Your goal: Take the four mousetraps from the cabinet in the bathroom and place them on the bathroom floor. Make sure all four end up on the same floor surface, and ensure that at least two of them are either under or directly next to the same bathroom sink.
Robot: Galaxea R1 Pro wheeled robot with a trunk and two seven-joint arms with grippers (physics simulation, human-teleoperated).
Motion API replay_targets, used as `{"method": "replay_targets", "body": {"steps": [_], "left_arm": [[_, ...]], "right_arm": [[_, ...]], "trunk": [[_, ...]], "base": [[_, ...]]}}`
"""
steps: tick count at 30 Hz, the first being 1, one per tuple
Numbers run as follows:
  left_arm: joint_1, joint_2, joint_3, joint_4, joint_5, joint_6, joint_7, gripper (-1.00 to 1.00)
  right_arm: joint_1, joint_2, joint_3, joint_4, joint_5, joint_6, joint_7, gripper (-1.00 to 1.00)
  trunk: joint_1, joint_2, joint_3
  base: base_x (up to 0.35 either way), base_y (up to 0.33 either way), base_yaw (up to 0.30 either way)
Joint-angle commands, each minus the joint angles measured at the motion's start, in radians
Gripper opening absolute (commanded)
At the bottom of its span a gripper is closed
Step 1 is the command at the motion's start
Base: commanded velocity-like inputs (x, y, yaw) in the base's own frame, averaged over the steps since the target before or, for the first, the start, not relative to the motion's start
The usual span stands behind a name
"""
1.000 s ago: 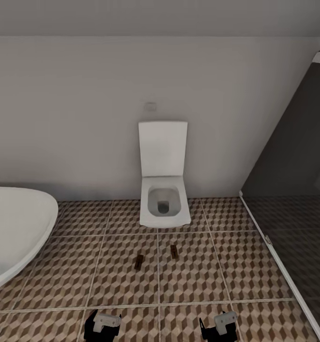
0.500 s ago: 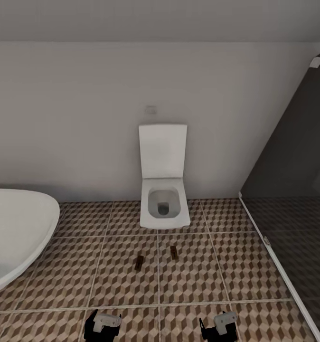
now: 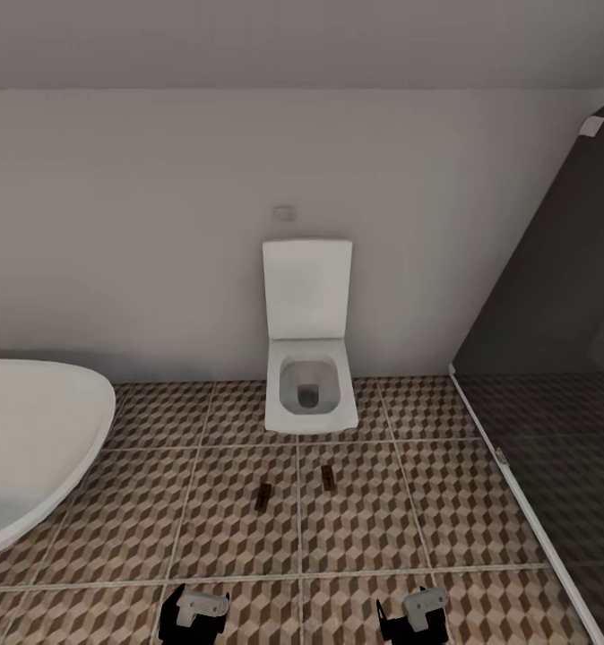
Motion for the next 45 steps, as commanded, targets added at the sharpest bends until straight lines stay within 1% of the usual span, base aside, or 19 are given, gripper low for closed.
{"method": "replay_targets", "body": {"steps": [1,45], "left_arm": [[-0.002,-0.001,-0.009,0.004,0.006,-0.006,0.004,1.0],[-0.002,-0.003,-0.009,0.004,0.006,-0.005,0.004,1.0]], "right_arm": [[-0.001,0.0,0.008,0.001,0.005,-0.001,-0.01,1.0],[0.0,0.0,0.008,0.001,0.005,-0.001,-0.01,1.0]], "trunk": [[-0.004,0.007,0.002],[-0.173,0.315,0.14]], "base": [[0.0,0.0,0.0],[0.0,0.0,0.0]]}}
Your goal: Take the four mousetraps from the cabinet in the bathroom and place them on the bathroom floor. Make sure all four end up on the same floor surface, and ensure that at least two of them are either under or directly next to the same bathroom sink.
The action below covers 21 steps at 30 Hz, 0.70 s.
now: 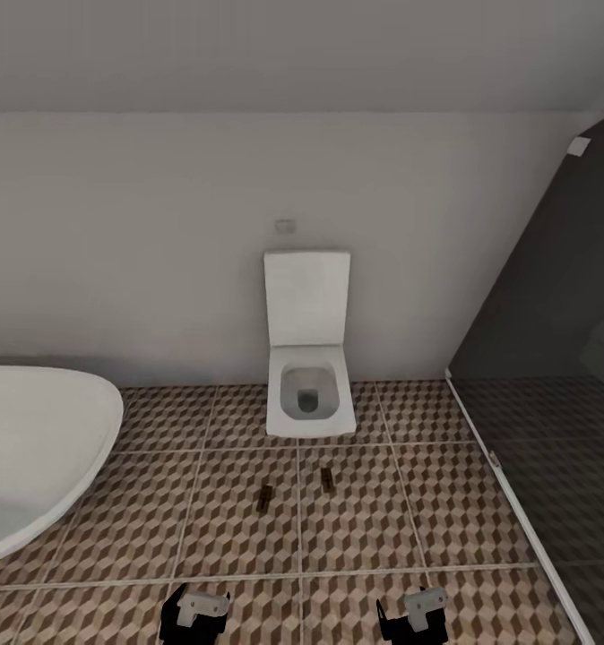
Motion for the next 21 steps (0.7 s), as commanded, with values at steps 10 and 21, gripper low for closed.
{"method": "replay_targets", "body": {"steps": [10,21], "left_arm": [[-0.002,-0.002,-0.009,0.004,0.006,-0.005,0.004,1.0],[-0.002,-0.003,-0.009,0.005,0.006,-0.004,0.004,1.0]], "right_arm": [[-0.001,0.0,0.008,0.001,0.005,-0.001,-0.01,1.0],[-0.001,0.0,0.008,0.001,0.005,-0.001,-0.01,1.0]], "trunk": [[-0.038,0.069,0.031],[-0.08,0.146,0.065]], "base": [[0.0,0.0,0.0],[0.0,0.0,0.0]]}}
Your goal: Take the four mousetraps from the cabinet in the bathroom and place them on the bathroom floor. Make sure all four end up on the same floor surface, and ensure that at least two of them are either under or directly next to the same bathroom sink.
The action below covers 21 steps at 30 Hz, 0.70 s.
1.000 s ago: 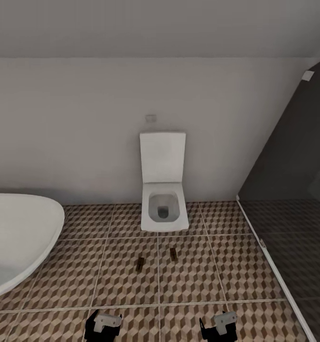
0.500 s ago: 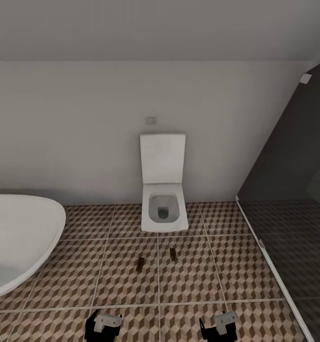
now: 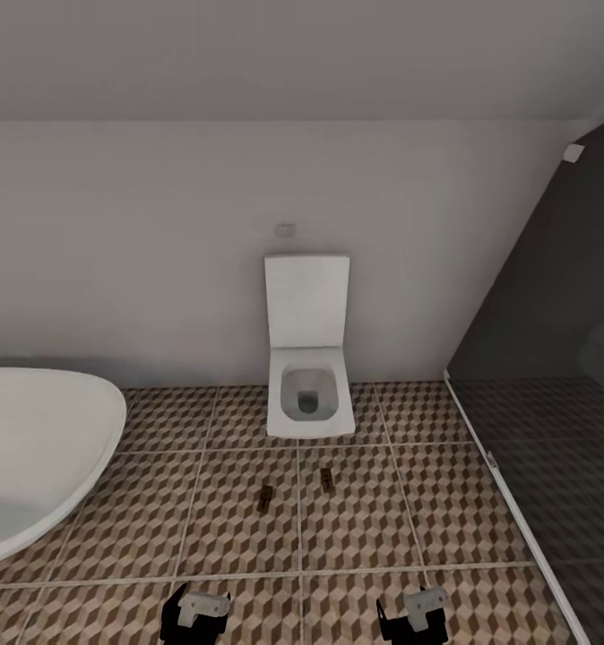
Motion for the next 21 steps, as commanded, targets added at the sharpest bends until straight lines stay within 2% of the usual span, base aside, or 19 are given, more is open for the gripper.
{"method": "replay_targets", "body": {"steps": [1,21], "left_arm": [[-0.002,-0.001,-0.009,0.004,0.006,-0.006,0.004,1.0],[-0.002,-0.001,-0.009,0.005,0.006,-0.006,0.004,1.0]], "right_arm": [[-0.001,0.0,0.008,0.001,0.005,-0.001,-0.01,1.0],[-0.001,0.0,0.008,0.001,0.005,-0.001,-0.01,1.0]], "trunk": [[-0.004,0.006,0.002],[-0.08,0.146,0.065]], "base": [[0.0,0.0,0.0],[0.0,0.0,0.0]]}}
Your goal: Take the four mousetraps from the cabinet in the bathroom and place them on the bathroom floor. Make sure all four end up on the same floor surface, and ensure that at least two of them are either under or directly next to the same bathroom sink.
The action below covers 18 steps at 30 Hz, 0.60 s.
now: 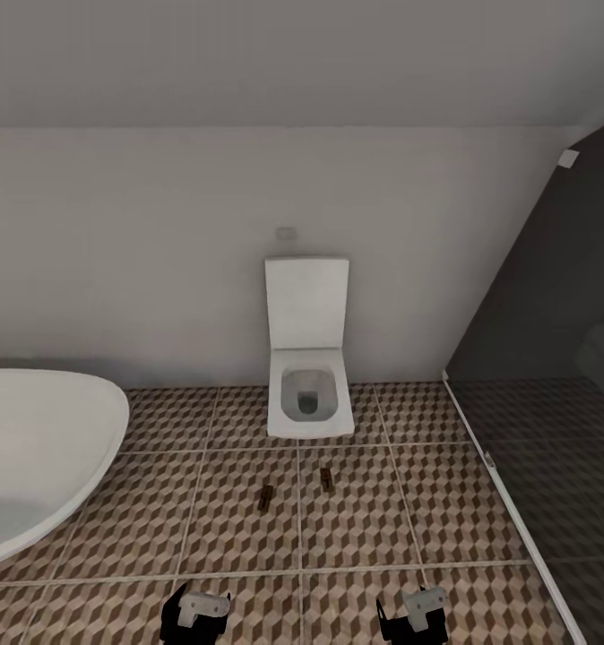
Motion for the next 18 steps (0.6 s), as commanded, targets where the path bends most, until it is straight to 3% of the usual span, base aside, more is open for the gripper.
{"method": "replay_targets", "body": {"steps": [1,18], "left_arm": [[-0.002,-0.001,-0.009,0.004,0.006,-0.006,0.004,1.0],[-0.002,-0.001,-0.009,0.004,0.006,-0.006,0.004,1.0]], "right_arm": [[-0.001,0.0,0.008,0.001,0.005,-0.001,-0.01,1.0],[-0.001,0.0,0.008,0.001,0.006,-0.001,-0.01,1.0]], "trunk": [[-0.004,0.006,0.002],[-0.069,0.125,0.055]], "base": [[0.0,0.0,0.0],[0.0,0.0,0.0]]}}
